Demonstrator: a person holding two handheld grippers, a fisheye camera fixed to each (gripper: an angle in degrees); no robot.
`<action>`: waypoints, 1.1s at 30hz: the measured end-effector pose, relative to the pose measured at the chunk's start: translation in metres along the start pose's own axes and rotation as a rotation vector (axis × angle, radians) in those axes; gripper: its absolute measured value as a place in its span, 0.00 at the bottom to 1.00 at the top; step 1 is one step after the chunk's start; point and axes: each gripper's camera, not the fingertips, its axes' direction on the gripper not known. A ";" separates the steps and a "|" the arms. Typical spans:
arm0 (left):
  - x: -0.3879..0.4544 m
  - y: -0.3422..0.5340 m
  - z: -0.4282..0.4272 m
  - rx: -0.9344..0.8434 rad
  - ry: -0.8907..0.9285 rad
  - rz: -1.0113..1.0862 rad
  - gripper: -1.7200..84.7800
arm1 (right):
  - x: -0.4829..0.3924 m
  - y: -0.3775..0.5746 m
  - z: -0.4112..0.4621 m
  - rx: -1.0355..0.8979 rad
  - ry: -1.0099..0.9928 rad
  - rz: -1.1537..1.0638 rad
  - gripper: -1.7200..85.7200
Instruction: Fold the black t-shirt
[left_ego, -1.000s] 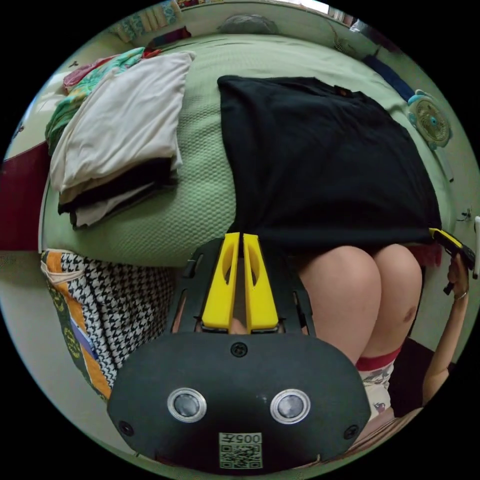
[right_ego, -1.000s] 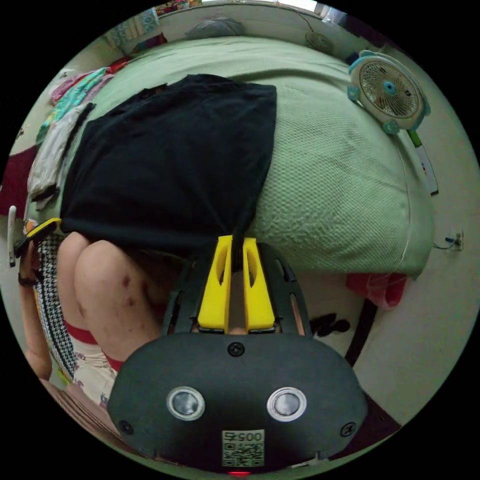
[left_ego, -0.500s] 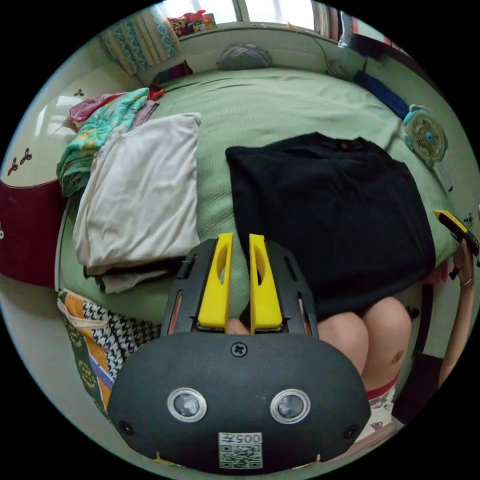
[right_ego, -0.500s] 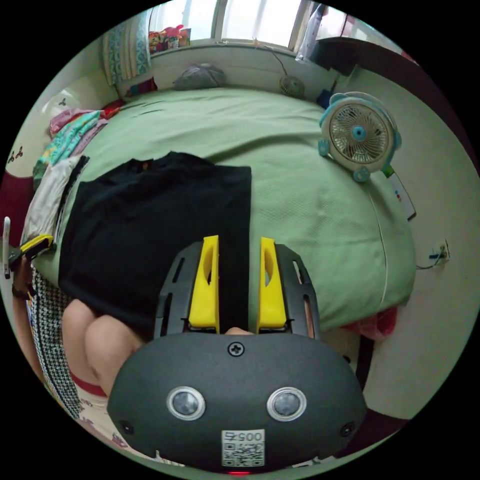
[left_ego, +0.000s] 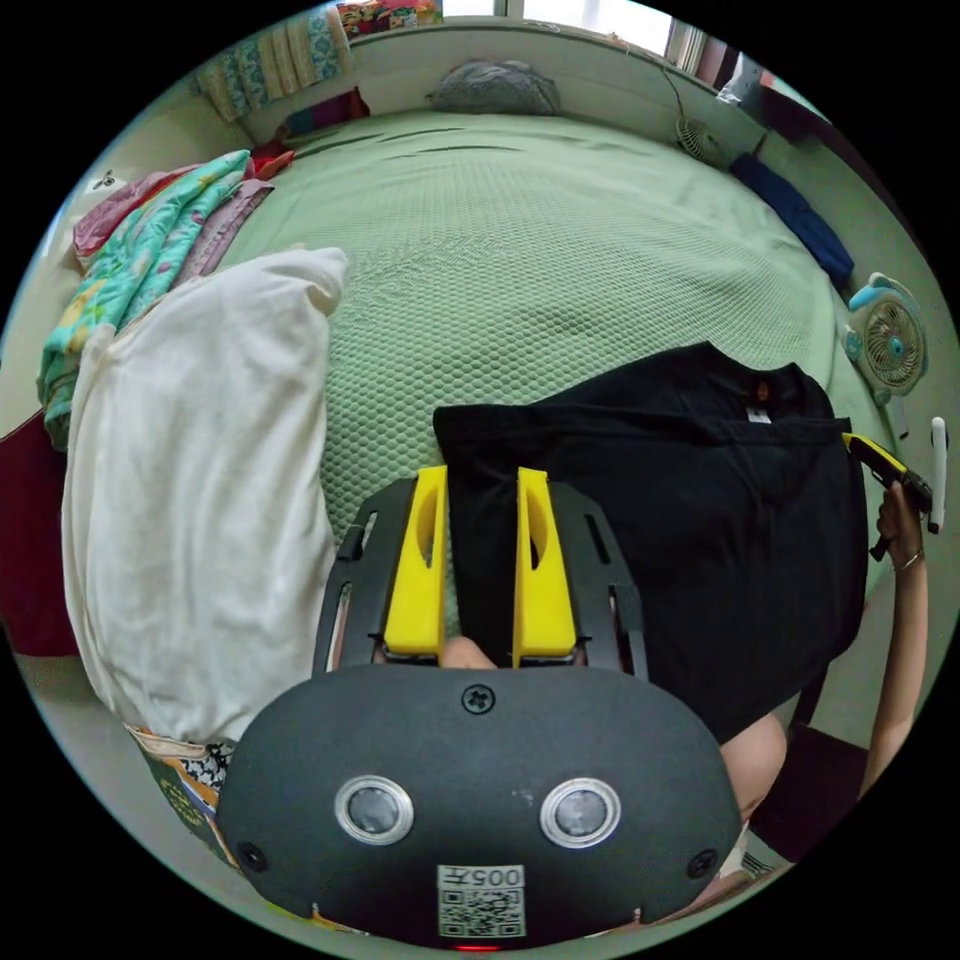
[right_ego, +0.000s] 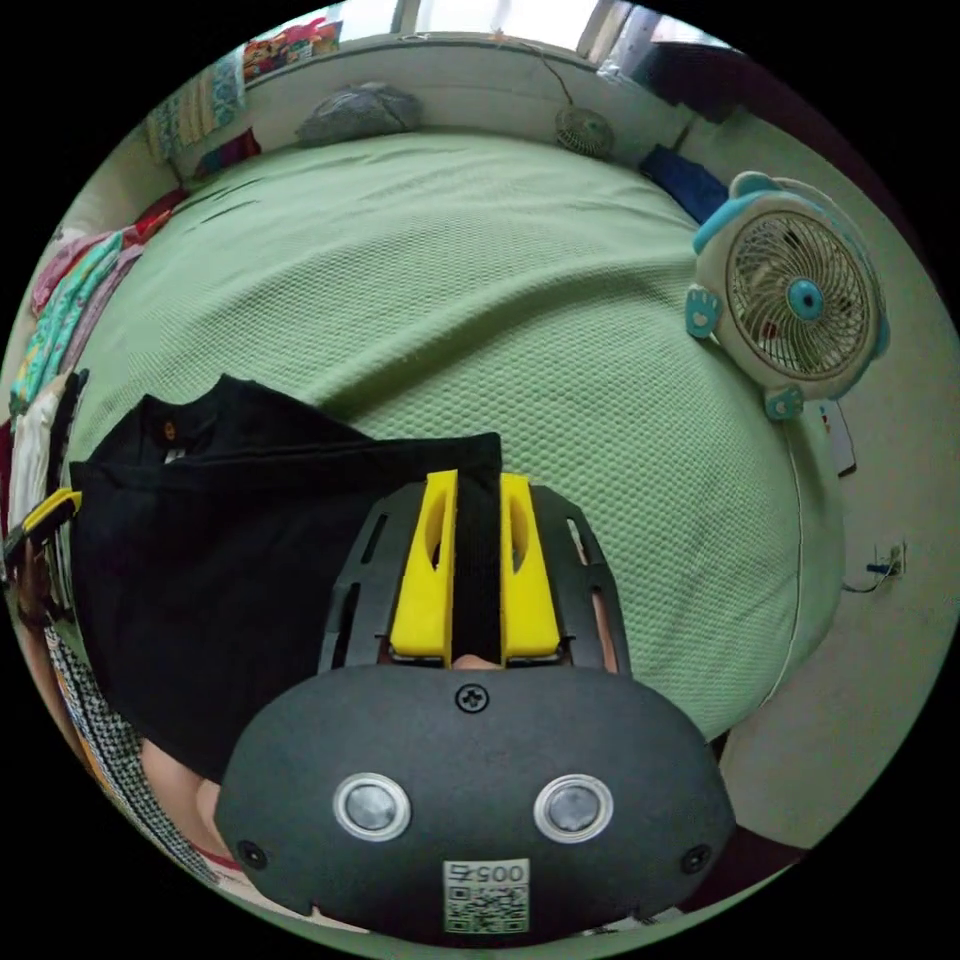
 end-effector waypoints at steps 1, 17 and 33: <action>0.003 0.003 -0.004 0.016 0.020 0.013 0.12 | -0.002 0.002 -0.002 0.010 0.016 -0.006 0.04; 0.035 0.020 -0.068 0.190 -0.064 0.019 0.06 | -0.003 0.030 -0.071 0.257 0.016 0.028 0.00; 0.135 0.107 -0.085 0.129 -0.046 0.062 0.01 | -0.066 0.120 -0.070 0.119 -0.024 -0.107 0.03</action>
